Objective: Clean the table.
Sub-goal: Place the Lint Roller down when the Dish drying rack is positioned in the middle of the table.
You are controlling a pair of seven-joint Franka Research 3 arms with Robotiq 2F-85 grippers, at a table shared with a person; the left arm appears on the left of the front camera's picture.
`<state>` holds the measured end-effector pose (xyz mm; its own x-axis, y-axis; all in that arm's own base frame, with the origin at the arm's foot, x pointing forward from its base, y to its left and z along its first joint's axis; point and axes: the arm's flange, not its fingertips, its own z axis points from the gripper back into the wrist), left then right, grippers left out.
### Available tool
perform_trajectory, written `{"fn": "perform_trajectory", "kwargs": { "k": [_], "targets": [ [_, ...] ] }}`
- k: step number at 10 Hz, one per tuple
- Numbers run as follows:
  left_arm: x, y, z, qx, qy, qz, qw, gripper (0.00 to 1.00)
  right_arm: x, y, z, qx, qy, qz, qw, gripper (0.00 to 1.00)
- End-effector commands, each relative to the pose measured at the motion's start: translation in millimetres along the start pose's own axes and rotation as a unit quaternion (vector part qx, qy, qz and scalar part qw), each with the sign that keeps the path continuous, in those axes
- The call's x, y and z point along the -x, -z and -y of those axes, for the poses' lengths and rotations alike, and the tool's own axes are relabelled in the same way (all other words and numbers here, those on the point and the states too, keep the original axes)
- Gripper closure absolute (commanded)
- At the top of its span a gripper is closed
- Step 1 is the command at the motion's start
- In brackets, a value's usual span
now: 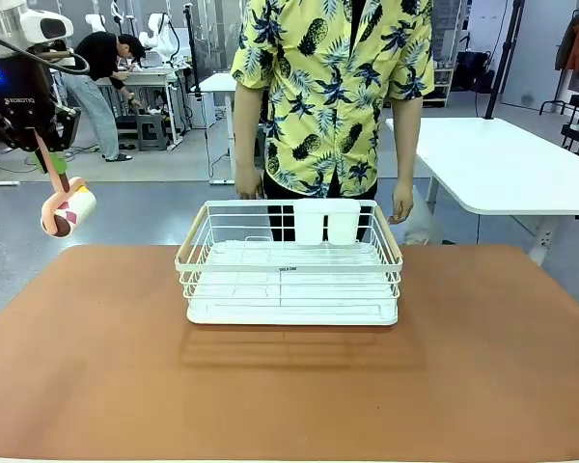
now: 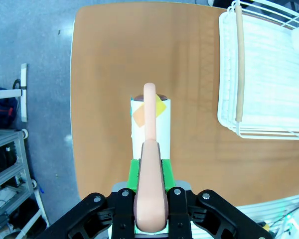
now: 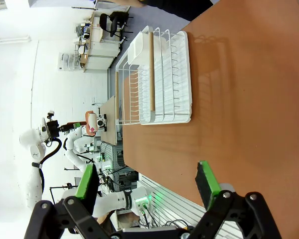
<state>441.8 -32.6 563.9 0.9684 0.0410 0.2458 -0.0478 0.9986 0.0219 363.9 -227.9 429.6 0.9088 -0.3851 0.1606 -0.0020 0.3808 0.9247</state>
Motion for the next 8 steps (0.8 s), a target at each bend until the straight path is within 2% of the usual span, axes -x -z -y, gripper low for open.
{"fn": "perform_trajectory", "kwargs": {
  "k": [1, 5, 6, 7, 8],
  "targets": [
    [2, -4, -3, -0.007, 0.002, -0.001, 1.000, 0.79, -1, -1, -2, -0.007, -0.009, 0.002, 1.000, 0.00],
    [0, 0, 0, 0.000, 0.000, 0.000, 1.000, 0.79, -1, -1, -2, -0.007, -0.009, 0.002, 1.000, 0.00],
    [-18, 1, 0, 0.020, -0.060, -0.054, 0.997, 0.79, -1, -1, -2, -0.007, -0.009, 0.002, 1.000, 0.00],
    [-42, 6, 2, -0.033, -0.235, -0.057, 0.970, 0.79, -1, -1, -2, -0.007, -0.009, 0.002, 1.000, 0.00],
    [-64, 7, 2, -0.050, -0.457, -0.085, 0.884, 0.79, -1, -1, -2, -0.007, -0.009, 0.002, 1.000, 0.00]
  ]
}}
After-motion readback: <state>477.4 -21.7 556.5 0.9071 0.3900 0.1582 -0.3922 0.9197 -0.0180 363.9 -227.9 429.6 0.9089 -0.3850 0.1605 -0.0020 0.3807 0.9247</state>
